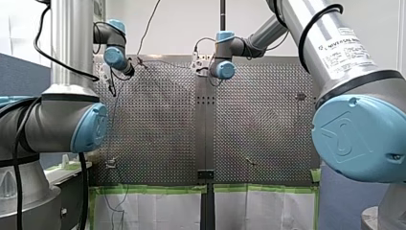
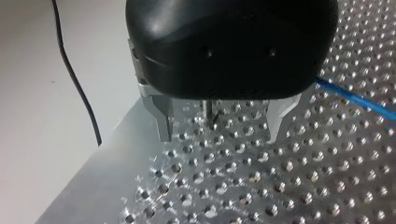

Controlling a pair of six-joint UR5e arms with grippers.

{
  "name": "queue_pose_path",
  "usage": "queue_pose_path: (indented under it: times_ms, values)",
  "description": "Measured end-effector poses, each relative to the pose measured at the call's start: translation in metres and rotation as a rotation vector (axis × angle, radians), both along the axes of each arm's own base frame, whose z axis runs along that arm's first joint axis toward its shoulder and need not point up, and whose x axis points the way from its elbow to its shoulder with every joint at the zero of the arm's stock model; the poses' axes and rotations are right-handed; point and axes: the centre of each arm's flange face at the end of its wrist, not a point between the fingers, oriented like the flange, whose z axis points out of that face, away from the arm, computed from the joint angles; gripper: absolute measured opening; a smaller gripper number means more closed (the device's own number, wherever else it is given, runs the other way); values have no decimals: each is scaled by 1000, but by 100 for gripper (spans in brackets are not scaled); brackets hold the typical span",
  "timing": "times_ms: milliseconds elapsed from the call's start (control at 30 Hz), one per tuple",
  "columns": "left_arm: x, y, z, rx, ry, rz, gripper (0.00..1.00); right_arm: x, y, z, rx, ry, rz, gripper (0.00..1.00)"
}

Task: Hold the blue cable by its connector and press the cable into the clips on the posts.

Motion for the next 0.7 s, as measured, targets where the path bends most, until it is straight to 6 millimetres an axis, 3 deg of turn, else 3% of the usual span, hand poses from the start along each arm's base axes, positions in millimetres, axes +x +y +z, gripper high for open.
queue_pose_path:
  times_ms: [233, 567, 700]
  values:
    - [-15, -7, -1, 19, 36, -28, 100, 0, 0, 0, -1, 2, 0, 0]
    - [-65, -9, -11, 48, 131, -1, 100, 0, 0, -1, 0, 3, 0, 0]
    - [-81, -15, -5, 57, 139, -22, 100, 0, 0, -2, 0, 3, -1, 0]
